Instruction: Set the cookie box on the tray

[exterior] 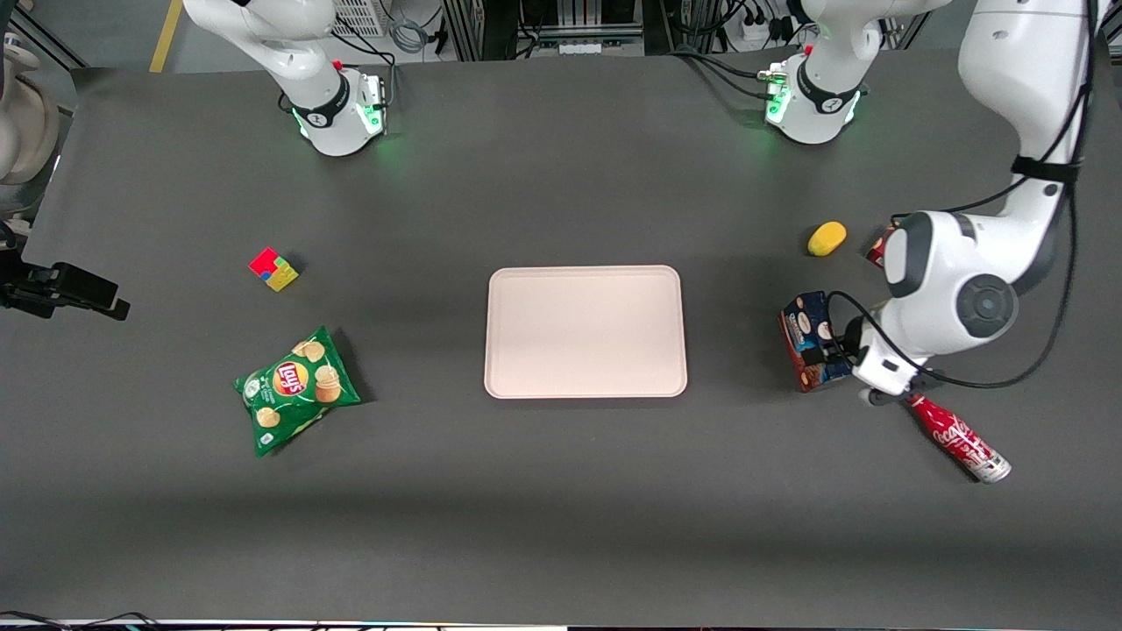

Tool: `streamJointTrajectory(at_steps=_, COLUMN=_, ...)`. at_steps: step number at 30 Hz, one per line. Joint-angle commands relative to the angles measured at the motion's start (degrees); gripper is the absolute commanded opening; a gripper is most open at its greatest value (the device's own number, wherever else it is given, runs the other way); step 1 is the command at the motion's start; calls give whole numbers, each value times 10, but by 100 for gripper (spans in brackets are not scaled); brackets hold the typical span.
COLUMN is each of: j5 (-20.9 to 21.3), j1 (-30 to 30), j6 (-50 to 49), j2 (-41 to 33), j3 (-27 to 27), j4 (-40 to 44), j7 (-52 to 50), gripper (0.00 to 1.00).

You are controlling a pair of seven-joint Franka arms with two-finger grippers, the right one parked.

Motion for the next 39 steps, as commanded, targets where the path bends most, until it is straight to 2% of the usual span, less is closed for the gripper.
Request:
streamJointTrajectory(at_steps=1, j5=8, j1=-5, j6=0, j2=-17, j3=1, j4=-1, j7=-20, gripper=0)
streamJointTrajectory(at_steps=5, j5=9, j1=-5, j6=-30, j2=-24, j3=0, j4=24, j7=-19, gripper=0)
streamJointTrajectory(at_steps=15, j5=10, j1=-4, j6=-256, j2=-40, j3=-31, j4=213, j7=-17, gripper=0)
streamJointTrajectory(at_steps=21, j5=11, j1=-7, j6=-340, j2=-43, j3=-96, j4=297, j7=-19, gripper=0)
streamJointTrajectory(at_steps=29, j5=14, j1=-10, j6=-333, j2=-33, j3=-224, j4=304, j7=-64, gripper=0)
streamJointTrajectory(at_steps=35, j5=21, j1=-34, j6=-255, j2=7, j3=-264, j4=285, j7=-105, gripper=0)
streamJointTrajectory(at_steps=39, j5=67, j1=-54, j6=-206, j2=47, j3=-273, j4=263, j7=-150, gripper=0)
